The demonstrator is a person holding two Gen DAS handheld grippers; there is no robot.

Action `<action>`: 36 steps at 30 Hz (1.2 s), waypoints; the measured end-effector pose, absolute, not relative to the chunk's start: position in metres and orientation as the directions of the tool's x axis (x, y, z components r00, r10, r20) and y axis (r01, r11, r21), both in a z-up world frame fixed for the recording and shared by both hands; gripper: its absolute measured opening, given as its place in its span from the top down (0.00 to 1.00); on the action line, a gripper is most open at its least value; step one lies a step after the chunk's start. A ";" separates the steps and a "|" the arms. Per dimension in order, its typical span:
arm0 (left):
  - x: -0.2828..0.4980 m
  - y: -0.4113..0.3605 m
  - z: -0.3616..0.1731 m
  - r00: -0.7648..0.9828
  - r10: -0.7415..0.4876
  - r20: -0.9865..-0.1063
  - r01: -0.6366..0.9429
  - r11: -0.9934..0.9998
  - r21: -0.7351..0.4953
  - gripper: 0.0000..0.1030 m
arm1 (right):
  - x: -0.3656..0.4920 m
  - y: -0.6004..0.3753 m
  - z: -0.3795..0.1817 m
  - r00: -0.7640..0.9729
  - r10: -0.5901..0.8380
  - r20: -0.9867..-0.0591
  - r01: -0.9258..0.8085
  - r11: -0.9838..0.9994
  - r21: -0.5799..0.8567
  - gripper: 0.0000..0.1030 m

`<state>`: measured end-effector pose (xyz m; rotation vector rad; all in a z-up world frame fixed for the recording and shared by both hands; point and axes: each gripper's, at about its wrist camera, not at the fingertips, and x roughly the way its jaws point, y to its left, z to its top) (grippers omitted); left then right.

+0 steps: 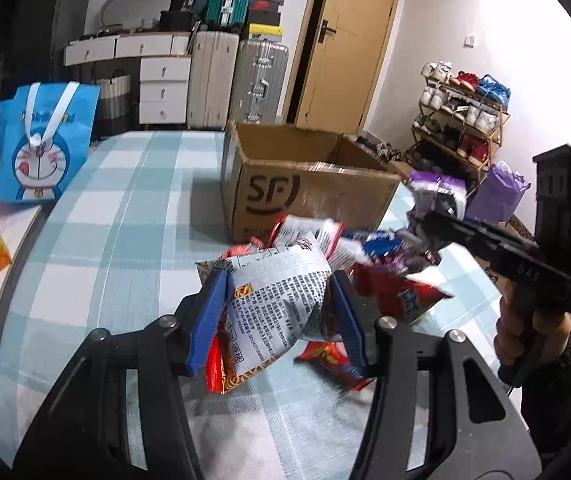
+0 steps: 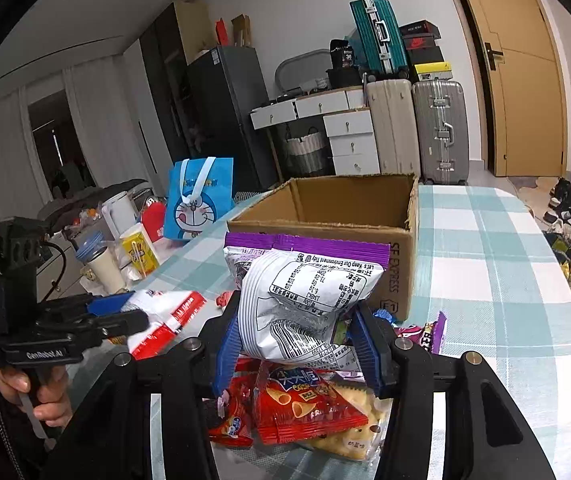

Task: Organize snacks
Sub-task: 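Carry the white bag with the left gripper while the right gripper carries the purple bag into the box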

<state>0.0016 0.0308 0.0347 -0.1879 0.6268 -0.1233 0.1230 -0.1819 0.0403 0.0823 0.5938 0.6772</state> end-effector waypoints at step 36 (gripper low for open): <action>0.147 0.005 0.110 0.861 -0.164 -0.482 0.087 0.980 -0.178 0.51 | 0.198 -0.162 0.086 0.655 0.589 -0.473 -0.528 0.805 0.270 0.51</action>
